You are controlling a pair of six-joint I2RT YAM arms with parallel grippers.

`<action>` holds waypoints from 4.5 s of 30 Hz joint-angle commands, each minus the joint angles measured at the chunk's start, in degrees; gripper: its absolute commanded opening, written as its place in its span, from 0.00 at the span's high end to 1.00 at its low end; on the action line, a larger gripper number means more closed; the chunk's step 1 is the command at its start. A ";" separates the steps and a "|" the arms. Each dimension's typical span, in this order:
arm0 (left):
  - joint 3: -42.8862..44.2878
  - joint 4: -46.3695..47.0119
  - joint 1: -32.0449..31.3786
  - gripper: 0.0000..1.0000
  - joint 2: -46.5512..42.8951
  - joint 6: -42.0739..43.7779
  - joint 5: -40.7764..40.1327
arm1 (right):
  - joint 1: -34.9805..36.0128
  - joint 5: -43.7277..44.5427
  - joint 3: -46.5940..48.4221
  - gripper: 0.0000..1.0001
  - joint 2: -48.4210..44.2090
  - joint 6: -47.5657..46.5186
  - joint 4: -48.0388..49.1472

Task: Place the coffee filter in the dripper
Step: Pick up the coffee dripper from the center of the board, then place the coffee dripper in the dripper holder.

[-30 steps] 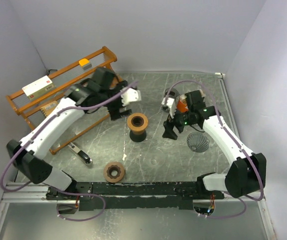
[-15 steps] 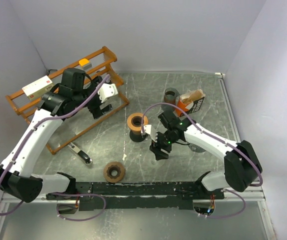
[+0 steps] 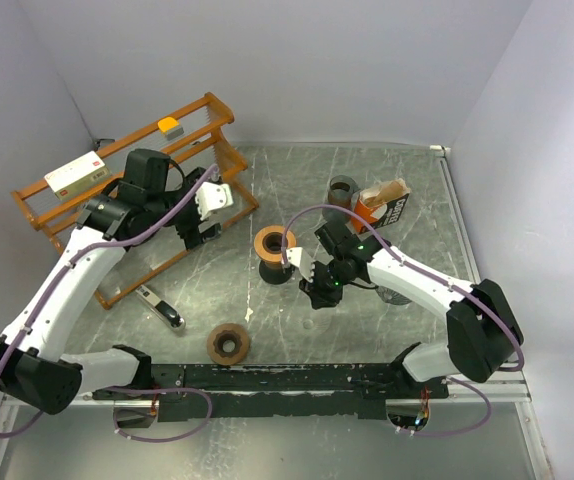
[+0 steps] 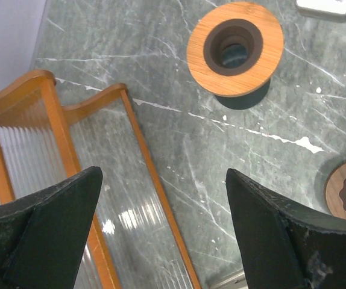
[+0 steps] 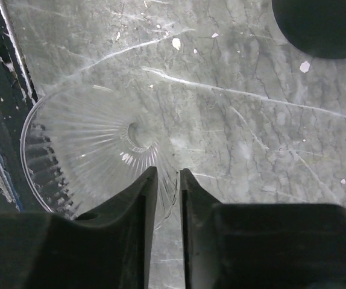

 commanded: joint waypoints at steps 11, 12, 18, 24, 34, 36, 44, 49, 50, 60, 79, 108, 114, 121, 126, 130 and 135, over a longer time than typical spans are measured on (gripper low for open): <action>-1.33 -4.65 0.53 0.06 -1.02 12.69 8.09 | 0.30 -5.67 12.02 1.00 -0.79 -0.74 -8.34; -1.11 -5.54 0.53 0.06 -0.96 14.34 8.64 | 0.24 -6.33 13.72 1.00 -0.71 -0.78 -9.49; 0.98 -10.80 0.44 0.06 -0.18 21.10 11.21 | 0.27 -9.98 26.84 1.00 0.59 1.42 -15.48; 1.89 -10.45 0.50 0.05 0.36 21.18 10.47 | 0.15 -3.72 36.84 1.00 3.88 8.26 -13.52; 0.45 -9.97 0.49 0.06 0.01 21.83 10.52 | -0.12 0.06 46.78 1.00 11.88 13.51 -15.13; 0.29 -9.67 0.45 0.07 0.32 20.81 10.74 | -0.51 0.89 48.01 1.00 13.13 14.30 -15.35; -0.72 -9.74 0.44 0.10 0.37 21.17 12.61 | -2.37 0.82 51.55 1.00 16.76 15.57 -16.95; -0.65 -9.22 -0.27 0.11 0.60 20.72 12.18 | -3.59 0.36 52.60 1.00 18.92 15.31 -18.83; -0.54 -9.11 -0.46 0.11 0.83 20.34 12.21 | -3.75 0.21 52.84 1.00 19.24 15.41 -19.01; 2.23 -9.19 -5.42 0.15 4.01 19.16 10.66 | -4.61 1.03 54.93 1.00 22.56 16.50 -20.45; 9.31 -9.01 -22.44 0.28 16.05 23.66 -3.98 | -5.66 -1.30 59.72 1.00 28.31 16.62 -23.71; 9.57 -5.04 -23.80 0.76 21.06 19.59 -10.49 | -5.66 0.22 59.56 0.81 27.00 16.09 -23.69; 9.45 -5.21 -23.76 0.78 20.80 18.92 -10.84 | -5.66 1.69 60.22 0.74 26.56 15.88 -23.95; 10.06 -5.53 -23.78 0.74 21.21 19.89 -10.61 | -5.66 2.78 61.23 0.74 27.34 15.83 -24.01; 11.97 -7.11 -23.81 0.72 22.27 20.50 -9.57 | -5.66 4.09 62.80 0.72 28.27 15.80 -24.05; 13.21 -8.06 -23.85 0.71 23.18 21.46 -9.37 | -5.64 5.04 64.62 0.73 29.78 15.98 -24.08; 14.48 -8.87 -24.07 0.73 24.11 22.16 -8.95 | -5.57 5.20 64.75 0.75 30.24 15.96 -23.71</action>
